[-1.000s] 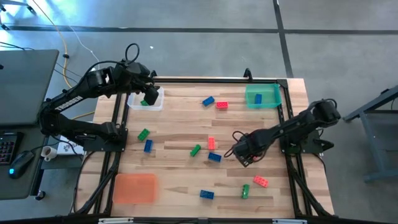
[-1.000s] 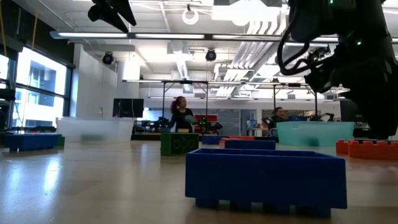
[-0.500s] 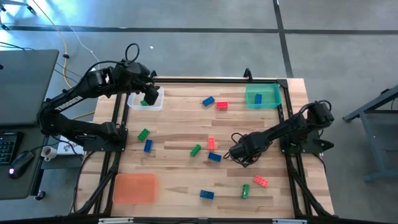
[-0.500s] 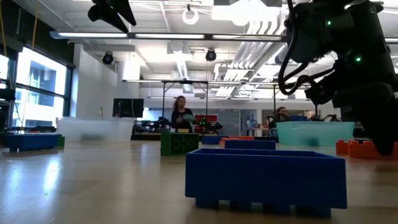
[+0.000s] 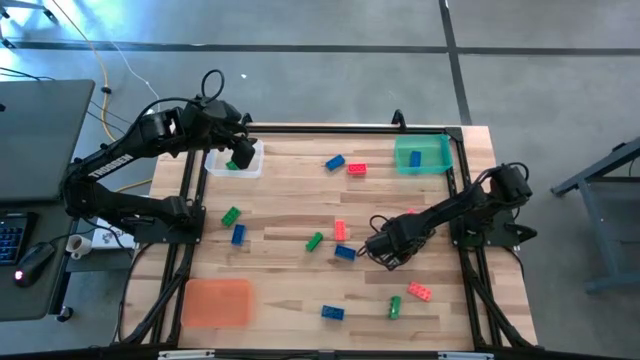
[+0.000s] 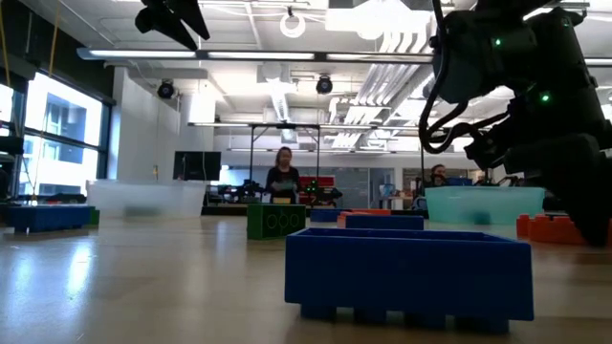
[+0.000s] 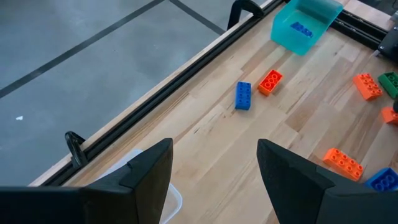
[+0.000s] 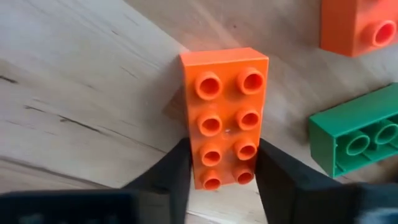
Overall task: Sort & place blocks by color
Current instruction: Put the orange game piece into the orange bin
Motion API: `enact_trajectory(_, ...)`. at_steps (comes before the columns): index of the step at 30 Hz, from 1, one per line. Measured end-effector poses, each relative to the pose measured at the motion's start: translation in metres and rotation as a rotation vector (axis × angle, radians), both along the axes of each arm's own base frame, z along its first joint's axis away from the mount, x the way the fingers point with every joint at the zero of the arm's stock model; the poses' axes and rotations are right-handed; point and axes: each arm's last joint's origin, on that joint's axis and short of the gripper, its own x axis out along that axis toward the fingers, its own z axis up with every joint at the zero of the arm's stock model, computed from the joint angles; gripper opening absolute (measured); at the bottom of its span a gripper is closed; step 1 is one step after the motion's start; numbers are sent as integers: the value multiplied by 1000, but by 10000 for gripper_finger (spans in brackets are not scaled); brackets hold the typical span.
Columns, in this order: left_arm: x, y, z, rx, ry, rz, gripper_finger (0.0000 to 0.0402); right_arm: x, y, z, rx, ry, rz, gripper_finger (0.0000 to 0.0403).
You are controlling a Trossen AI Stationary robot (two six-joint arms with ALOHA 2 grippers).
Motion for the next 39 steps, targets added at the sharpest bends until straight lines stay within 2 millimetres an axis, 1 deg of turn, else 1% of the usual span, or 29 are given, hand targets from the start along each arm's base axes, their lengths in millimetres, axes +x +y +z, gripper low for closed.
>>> enact_trajectory(4,0,0,0,-1,-1,-2,223,5,1,4,-7,-11,27,107)
enact_trajectory(6,0,0,0,-7,-5,-8,223,13,3,12,-8,-53,39,107)
enact_trajectory(9,1,-1,0,-22,-14,-27,223,26,6,26,-11,-113,61,107)
enact_trajectory(12,1,-1,0,-34,-23,-44,223,39,8,43,-67,-185,103,107)
enact_trajectory(14,2,-1,1,-37,-37,-58,223,47,5,55,-108,-223,137,107)
enact_trajectory(18,4,-2,2,-37,-56,-107,223,63,-6,79,-170,-293,191,107)
enact_trajectory(23,6,-1,4,-7,-68,-150,223,83,-24,114,-266,-404,261,107)
enact_trajectory(29,9,-1,8,11,-104,-219,223,102,-50,164,-357,-537,322,107)
enact_trajectory(34,11,-2,9,-19,-154,-273,223,110,-66,206,-412,-646,373,107)
enact_trajectory(39,13,-3,11,-39,-188,-292,223,110,-74,241,-482,-731,417,107)
